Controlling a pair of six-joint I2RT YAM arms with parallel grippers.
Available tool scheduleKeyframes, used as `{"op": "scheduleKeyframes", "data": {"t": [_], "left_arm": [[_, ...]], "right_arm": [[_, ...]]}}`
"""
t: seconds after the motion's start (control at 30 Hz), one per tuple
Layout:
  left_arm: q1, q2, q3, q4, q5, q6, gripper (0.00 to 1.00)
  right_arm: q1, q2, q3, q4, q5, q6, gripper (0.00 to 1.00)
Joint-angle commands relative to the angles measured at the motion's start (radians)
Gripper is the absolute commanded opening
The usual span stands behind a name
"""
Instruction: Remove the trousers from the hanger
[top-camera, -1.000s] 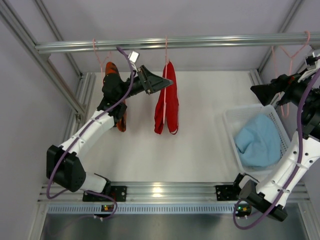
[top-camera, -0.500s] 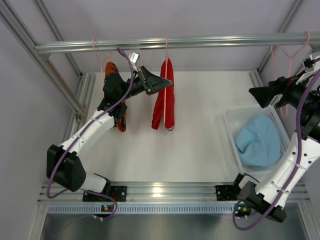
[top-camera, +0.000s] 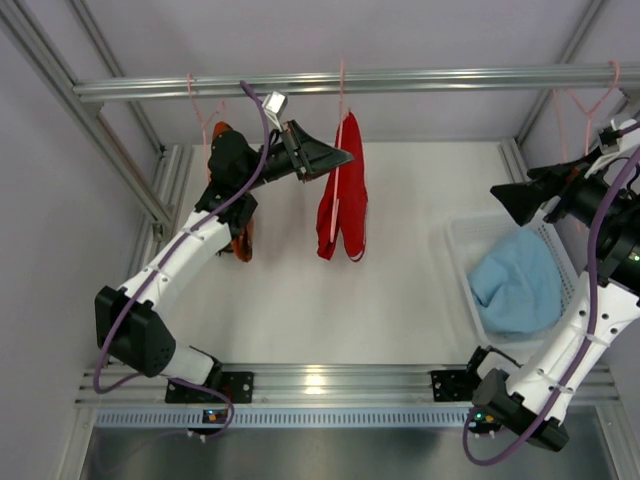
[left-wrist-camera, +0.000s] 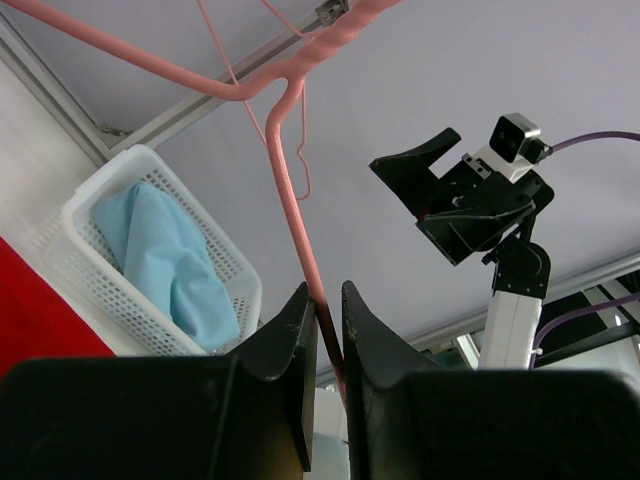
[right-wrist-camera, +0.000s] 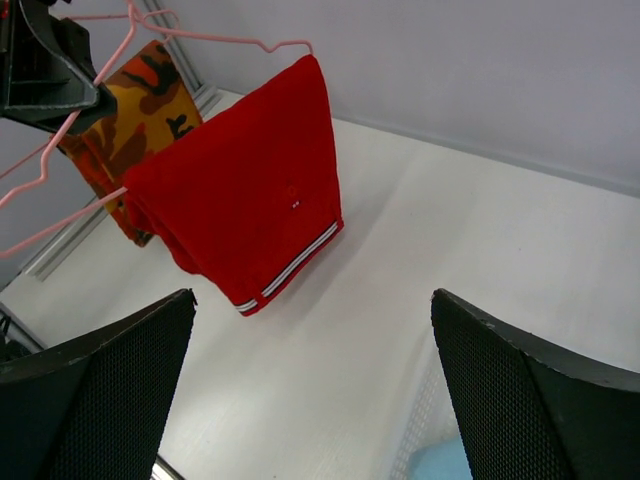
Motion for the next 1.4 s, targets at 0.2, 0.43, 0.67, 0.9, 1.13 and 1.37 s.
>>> {"op": "scheduleKeyframes", "data": {"t": [0.2,0.43,0.67,0.9,1.13,1.37], "left_arm": [[-0.023,-0.148,0.028,0.19,-0.051,0.099,0.0],[-0.025,-0.252,-0.112,0.167,-0.071,0.123,0.0],[-0.036,-0.284,-0.115,0.199,-0.038,0.132,0.0],[-0.046,-0.255,-0.051,0.241,-0.046,0.18,0.0],[-0.046,-0.183,0.032,0.245,-0.075,0.189,0.0],[-0.045,-0.14,0.127,0.233,-0.069,0.217,0.0]], "right_arm": [[0.008,-0.063,-0.048,0.007,-0.051,-0.123,1.0],[0.01,-0.06,-0.052,0.01,-0.062,-0.119,0.99],[0.019,-0.069,-0.094,0.016,-0.108,-0.132,0.99],[0.037,-0.099,-0.15,0.068,-0.096,-0.109,0.99],[0.039,-0.099,-0.155,0.065,-0.088,-0.115,0.99],[0.04,-0.096,-0.158,0.047,-0.084,-0.145,1.0]]}}
